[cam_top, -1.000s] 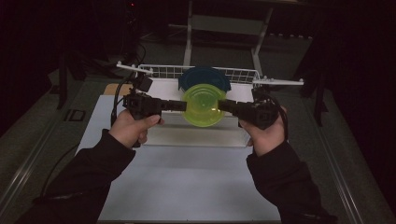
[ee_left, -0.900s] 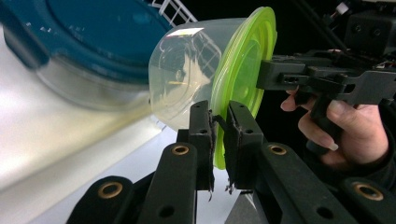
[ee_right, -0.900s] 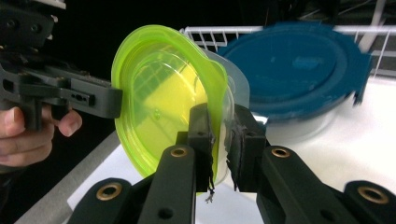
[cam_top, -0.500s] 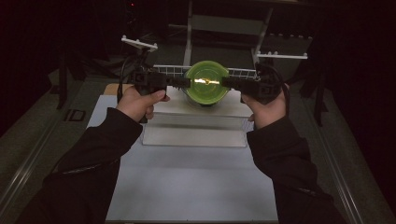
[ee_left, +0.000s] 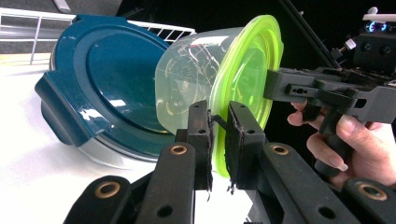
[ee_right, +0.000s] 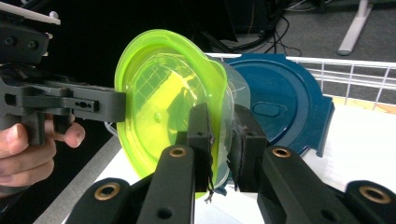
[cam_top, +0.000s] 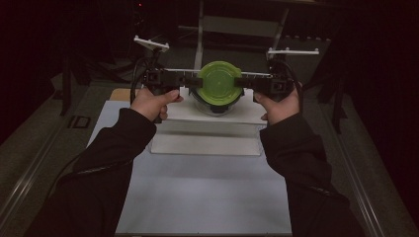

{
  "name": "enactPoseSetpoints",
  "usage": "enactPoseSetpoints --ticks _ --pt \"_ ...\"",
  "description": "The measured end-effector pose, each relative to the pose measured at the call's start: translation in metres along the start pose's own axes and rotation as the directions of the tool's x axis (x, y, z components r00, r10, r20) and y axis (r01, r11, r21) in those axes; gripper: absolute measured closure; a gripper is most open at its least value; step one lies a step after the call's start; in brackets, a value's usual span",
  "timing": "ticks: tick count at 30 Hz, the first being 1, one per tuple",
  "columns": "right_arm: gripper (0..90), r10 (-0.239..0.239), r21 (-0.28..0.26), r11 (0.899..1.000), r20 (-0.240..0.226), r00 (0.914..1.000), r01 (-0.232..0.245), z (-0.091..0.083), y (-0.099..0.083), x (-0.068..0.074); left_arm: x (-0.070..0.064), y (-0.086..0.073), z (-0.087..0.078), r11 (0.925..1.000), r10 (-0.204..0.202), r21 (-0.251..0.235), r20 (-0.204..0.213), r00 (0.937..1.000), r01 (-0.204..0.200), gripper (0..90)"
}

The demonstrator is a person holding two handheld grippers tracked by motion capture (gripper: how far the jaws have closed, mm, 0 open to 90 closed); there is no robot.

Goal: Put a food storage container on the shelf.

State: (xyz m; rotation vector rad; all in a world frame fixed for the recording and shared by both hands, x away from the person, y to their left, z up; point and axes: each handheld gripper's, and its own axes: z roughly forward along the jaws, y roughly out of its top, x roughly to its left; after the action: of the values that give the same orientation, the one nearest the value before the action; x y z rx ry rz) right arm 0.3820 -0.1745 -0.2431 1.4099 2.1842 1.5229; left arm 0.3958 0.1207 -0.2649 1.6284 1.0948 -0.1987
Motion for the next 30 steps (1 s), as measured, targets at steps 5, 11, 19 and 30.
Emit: enactPoseSetpoints --ticks 5,11,19,30 --pt "74.7 0.020 0.001 1.000 0.015 0.9997 -0.020 0.003 0.005 -0.003 0.000 0.004 0.003 0.9999 0.004 -0.010 -0.003 1.0000 -0.004 77.1" --pt "71.1 0.050 0.006 0.999 0.031 0.9983 -0.050 0.009 0.009 -0.012 0.004 0.010 0.008 0.9994 0.001 -0.035 -0.023 0.9997 -0.002 73.1" --pt "65.7 0.088 0.014 0.996 0.047 0.9950 -0.089 0.019 0.020 -0.018 0.009 0.016 0.022 0.9981 0.016 -0.058 -0.080 0.9967 -0.021 61.8" --pt "43.8 0.109 -0.015 0.994 0.033 0.9935 -0.108 0.023 0.024 -0.028 0.010 0.017 0.016 0.9899 0.039 -0.133 -0.067 0.9970 -0.048 38.0"
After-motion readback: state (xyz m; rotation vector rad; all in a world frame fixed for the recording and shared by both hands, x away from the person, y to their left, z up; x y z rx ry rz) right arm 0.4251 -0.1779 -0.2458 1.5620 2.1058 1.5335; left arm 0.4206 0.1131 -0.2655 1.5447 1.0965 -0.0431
